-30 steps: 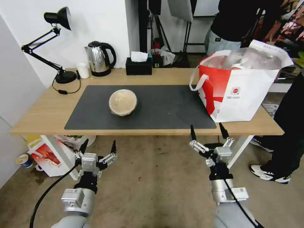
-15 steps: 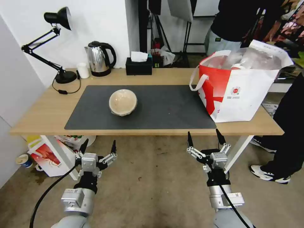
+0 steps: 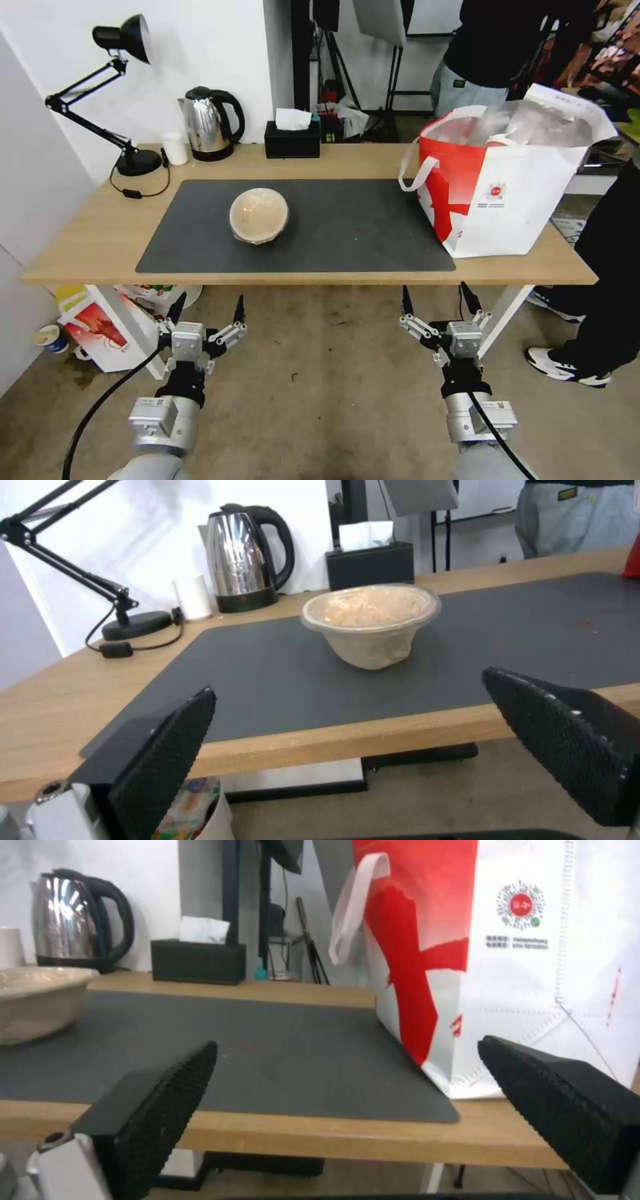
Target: Pick up the trash from the table and place it into the takeout bag.
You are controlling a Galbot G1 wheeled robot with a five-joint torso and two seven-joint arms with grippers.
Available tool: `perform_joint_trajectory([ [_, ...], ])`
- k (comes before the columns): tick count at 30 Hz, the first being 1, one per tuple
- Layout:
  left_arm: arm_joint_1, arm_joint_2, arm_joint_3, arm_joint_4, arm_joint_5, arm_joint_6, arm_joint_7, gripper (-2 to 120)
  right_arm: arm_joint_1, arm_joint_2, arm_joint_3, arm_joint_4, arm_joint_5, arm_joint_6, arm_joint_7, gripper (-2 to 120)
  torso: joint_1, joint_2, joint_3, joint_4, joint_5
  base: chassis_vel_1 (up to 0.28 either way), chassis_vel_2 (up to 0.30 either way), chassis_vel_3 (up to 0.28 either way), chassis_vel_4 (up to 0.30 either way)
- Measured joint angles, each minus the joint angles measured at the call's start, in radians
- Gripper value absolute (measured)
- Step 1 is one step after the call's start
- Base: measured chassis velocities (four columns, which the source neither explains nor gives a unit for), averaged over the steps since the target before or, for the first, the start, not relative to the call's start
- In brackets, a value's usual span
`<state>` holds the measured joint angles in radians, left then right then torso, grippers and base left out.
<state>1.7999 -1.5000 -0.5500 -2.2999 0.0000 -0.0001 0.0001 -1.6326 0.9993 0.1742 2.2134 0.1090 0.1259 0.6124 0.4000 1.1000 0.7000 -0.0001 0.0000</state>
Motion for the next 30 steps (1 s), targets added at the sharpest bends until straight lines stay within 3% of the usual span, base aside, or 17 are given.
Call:
perform_joint_trajectory([
  [30, 0.0, 0.0, 0.0, 0.0, 0.0, 0.0, 0.0, 100, -0.043, 0.002, -0.015, 0.042, -0.024, -0.005, 0.075, 100, 0.0, 0.0, 0.0, 0.0, -0.0001, 0.0, 0.0, 0.0, 0.0],
])
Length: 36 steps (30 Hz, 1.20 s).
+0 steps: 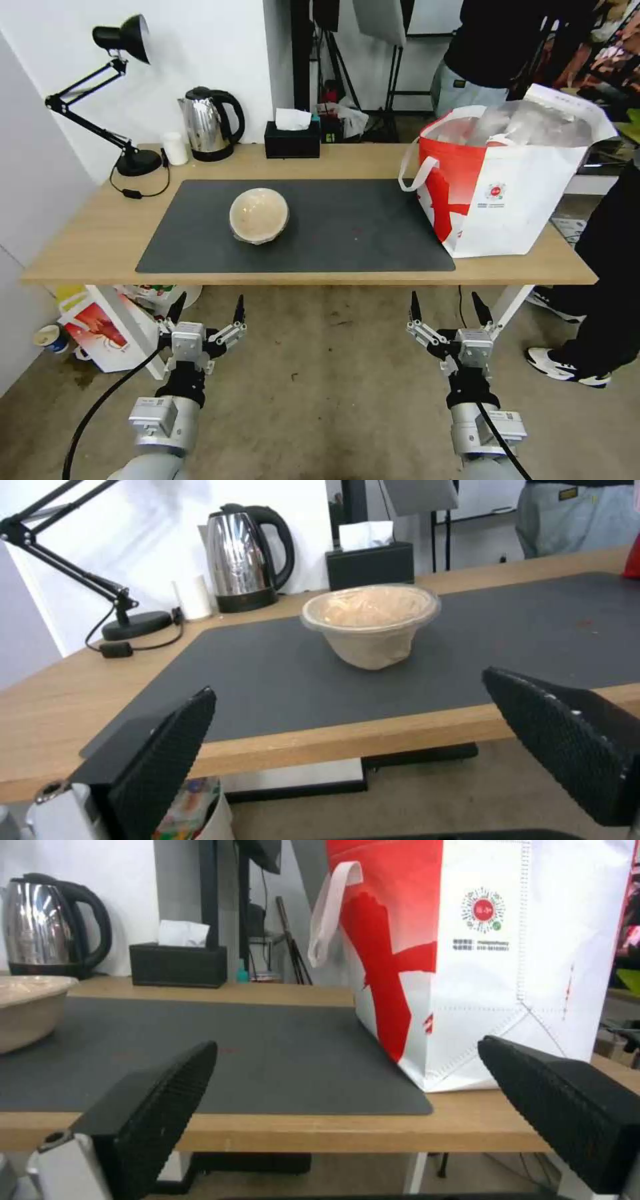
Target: Pick up the trash from the table and place it into the takeout bag.
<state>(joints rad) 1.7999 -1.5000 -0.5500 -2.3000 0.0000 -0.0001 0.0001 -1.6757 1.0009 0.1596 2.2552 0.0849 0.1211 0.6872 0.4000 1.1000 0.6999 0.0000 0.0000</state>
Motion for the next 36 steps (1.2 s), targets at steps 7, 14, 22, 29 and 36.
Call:
perform_joint_trajectory([
  [7, 0.0, 0.0, 0.0, 0.0, 0.0, 0.0, 0.0, 100, -0.002, 0.002, -0.005, -0.009, -0.006, 0.008, 0.001, 100, 0.0, 0.0, 0.0, 0.0, 0.0001, 0.0, 0.0, 0.0, 0.0],
  [14, 0.0, 0.0, 0.0, 0.0, 0.0, 0.0, 0.0, 100, -0.002, 0.002, -0.005, -0.011, -0.008, 0.009, 0.001, 100, 0.0, 0.0, 0.0, 0.0, 0.0001, 0.0, 0.0, 0.0, 0.0],
  [22, 0.0, 0.0, 0.0, 0.0, 0.0, 0.0, 0.0, 100, -0.002, 0.002, -0.005, -0.011, -0.008, 0.01, 0.001, 100, 0.0, 0.0, 0.0, 0.0, 0.0001, 0.0, 0.0, 0.0, 0.0],
  [29, 0.0, 0.0, 0.0, 0.0, 0.0, 0.0, 0.0, 100, -0.002, 0.002, -0.005, -0.012, -0.008, 0.01, 0.001, 100, 0.0, 0.0, 0.0, 0.0, 0.0001, 0.0, 0.0, 0.0, 0.0],
  [36, 0.0, 0.0, 0.0, 0.0, 0.0, 0.0, 0.0, 100, -0.002, 0.002, -0.004, -0.012, -0.008, 0.01, 0.001, 100, 0.0, 0.0, 0.0, 0.0, 0.0, 0.0, 0.0, 0.0, 0.0],
])
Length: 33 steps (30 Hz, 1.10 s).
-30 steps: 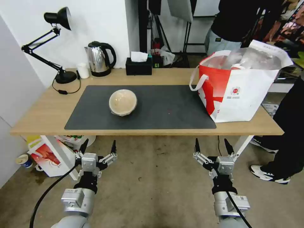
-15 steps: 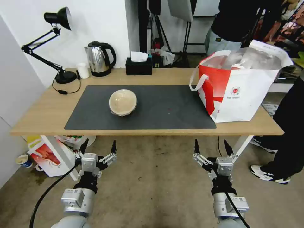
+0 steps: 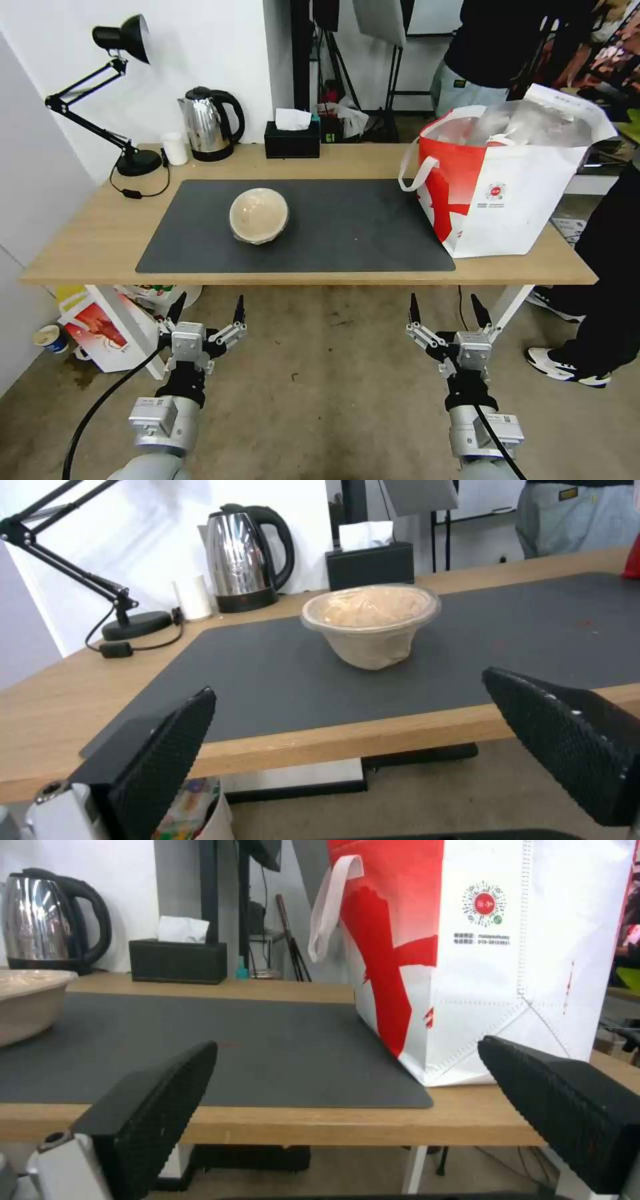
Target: Pick up the trash from the table and place it into the takeout bag.
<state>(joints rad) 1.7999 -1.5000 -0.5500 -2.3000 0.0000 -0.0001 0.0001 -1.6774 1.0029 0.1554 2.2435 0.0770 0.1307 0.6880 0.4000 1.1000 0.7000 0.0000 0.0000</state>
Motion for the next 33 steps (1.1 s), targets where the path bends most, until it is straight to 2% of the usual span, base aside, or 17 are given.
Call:
perform_joint_trajectory([
  [17, 0.0, -0.002, 0.0, 0.0, 0.0, 0.001, -0.004, 100, 0.0, 0.0, 0.0, 0.0, 0.0, 0.0, 0.0, 100, 0.0, 0.0, 0.0, 0.0, 0.0, 0.0, 0.0, 0.0, 0.0],
  [19, -0.005, -0.027, 0.001, 0.0, -0.021, 0.032, -0.063, 100, 0.0, 0.0, 0.0, 0.0, 0.0, 0.0, 0.0, 100, 0.0, 0.0, 0.0, 0.0, 0.0, 0.0, 0.0, 0.0, 0.0],
  [20, -0.005, -0.027, 0.001, 0.0, -0.021, 0.032, -0.063, 100, 0.0, 0.0, 0.0, 0.0, 0.0, 0.0, 0.0, 100, 0.0, 0.0, 0.0, 0.0, 0.0, 0.0, 0.0, 0.0, 0.0],
  [23, -0.017, -0.081, 0.006, -0.005, -0.069, 0.097, -0.189, 100, 0.0, 0.0, 0.0, 0.0, 0.0, 0.0, 0.0, 100, 0.0, 0.0, 0.0, 0.0001, 0.0001, 0.0, 0.0, 0.0, 0.0],
  [30, -0.018, -0.09, 0.007, -0.006, -0.077, 0.109, -0.211, 100, 0.0, 0.0, 0.0, 0.0, 0.0, 0.0, 0.0, 100, 0.0, 0.0, 0.0, 0.0, 0.0001, 0.0, 0.0, 0.0, 0.0],
  [33, -0.016, -0.089, 0.007, -0.033, -0.128, 0.121, -0.213, 100, 0.0, 0.0, 0.0, 0.0, 0.0, 0.0, 0.0, 100, 0.0, 0.0, 0.0, 0.0, -0.0002, 0.0, 0.0, 0.0, 0.0],
])
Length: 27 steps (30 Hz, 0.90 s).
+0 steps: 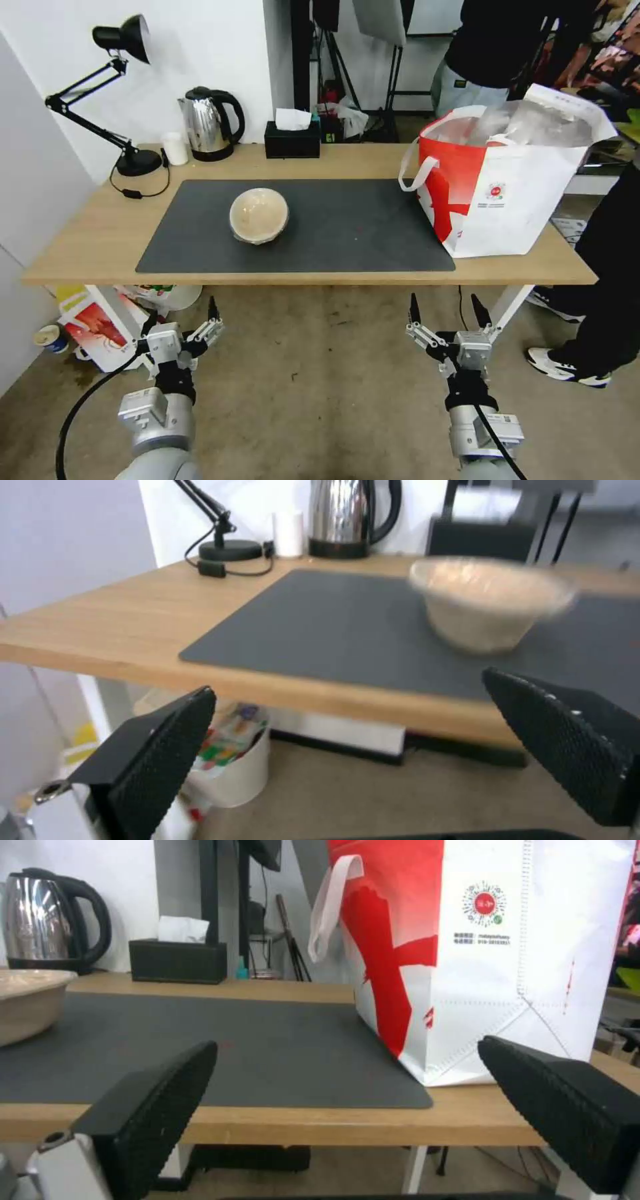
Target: Pick up the trash from the table and place it into the takeout bag.
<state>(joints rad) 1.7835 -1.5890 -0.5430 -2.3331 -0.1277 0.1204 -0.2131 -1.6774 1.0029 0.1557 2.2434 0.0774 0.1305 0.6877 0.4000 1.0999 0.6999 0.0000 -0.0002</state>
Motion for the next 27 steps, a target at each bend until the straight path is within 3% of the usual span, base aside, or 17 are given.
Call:
perform_joint_trajectory([
  [6, 0.011, 0.012, -0.003, -0.1, -0.172, 0.03, 0.01, 100, 0.0, 0.0, 0.0, 0.0, 0.0, 0.0, 0.0, 100, 0.0, 0.0, 0.0, 0.0, 0.0006, 0.0, 0.0, 0.0, 0.0],
  [14, 0.013, 0.015, -0.003, -0.114, -0.203, 0.036, 0.011, 100, 0.0, 0.0, 0.0, 0.0, 0.0, 0.0, 0.0, 100, 0.0, 0.0, 0.0, 0.0, 0.0001, 0.0, 0.0, 0.0, 0.0],
  [19, 0.014, 0.037, -0.009, -0.166, -0.349, 0.063, -0.002, 100, 0.0, 0.0, 0.0, 0.0, 0.0, 0.0, 0.0, 100, 0.0, 0.0, 0.0, 0.0, 0.0005, 0.0, 0.0, 0.0, 0.0],
  [23, 0.012, 0.041, -0.01, -0.171, -0.372, 0.064, -0.003, 100, 0.0, 0.0, 0.0, 0.0, 0.0, 0.0, 0.0, 100, 0.0, 0.0, 0.0, 0.0, 0.0004, 0.0, 0.0, 0.0, 0.0],
  [27, -0.003, 0.058, -0.017, -0.171, -0.462, 0.063, 0.004, 100, 0.0, 0.0, 0.0, 0.0, 0.0, 0.0, 0.0, 100, 0.0, 0.0, 0.0, 0.0, 0.0001, 0.0, 0.0, 0.0, 0.0],
])
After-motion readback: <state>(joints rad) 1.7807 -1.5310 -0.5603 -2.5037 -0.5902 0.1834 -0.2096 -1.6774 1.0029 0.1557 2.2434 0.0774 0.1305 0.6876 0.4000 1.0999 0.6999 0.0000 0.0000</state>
